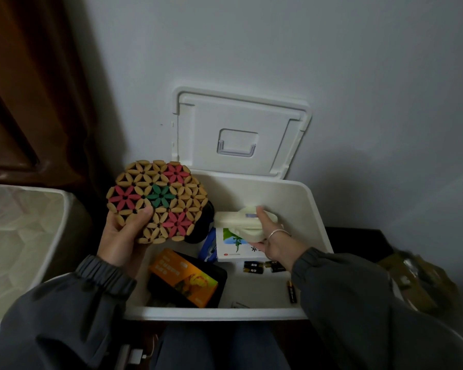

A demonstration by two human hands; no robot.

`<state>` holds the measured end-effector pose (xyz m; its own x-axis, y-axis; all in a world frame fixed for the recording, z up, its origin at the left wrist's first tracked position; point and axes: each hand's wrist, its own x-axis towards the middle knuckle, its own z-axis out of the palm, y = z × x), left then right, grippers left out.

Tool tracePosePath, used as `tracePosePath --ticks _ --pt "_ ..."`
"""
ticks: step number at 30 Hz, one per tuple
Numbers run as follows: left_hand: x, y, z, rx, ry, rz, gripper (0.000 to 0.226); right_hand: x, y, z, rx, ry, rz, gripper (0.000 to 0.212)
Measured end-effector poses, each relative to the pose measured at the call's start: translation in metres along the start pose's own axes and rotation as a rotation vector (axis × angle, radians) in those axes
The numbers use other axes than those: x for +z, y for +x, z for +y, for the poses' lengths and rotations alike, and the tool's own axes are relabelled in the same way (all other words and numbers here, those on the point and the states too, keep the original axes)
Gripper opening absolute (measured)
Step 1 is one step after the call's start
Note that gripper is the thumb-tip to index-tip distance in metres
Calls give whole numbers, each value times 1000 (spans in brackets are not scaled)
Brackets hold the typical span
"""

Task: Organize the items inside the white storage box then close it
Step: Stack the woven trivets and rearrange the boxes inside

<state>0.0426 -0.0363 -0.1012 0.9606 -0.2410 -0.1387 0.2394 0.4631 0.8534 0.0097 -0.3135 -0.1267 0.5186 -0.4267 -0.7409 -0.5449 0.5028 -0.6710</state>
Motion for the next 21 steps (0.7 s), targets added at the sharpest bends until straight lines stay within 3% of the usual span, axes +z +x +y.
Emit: tracePosePath --ticks 5,12,15,18,21 --pt "0 0 0 -8 12 -4 67 -17 3 -6 36 -610 97 77" --pt "0 -1 1 9 8 1 59 -35 11 -14 -52 -1018 -4 83" --pt "1 -2 1 19 6 3 60 -47 14 -16 -121 -1081 -96 71" --pt "2 -1 2 17 3 3 62 -58 9 -15 -188 -1169 -221 43" --pt "2 -1 3 -4 -2 -3 66 -64 0 -15 -392 -1363 -304 13"
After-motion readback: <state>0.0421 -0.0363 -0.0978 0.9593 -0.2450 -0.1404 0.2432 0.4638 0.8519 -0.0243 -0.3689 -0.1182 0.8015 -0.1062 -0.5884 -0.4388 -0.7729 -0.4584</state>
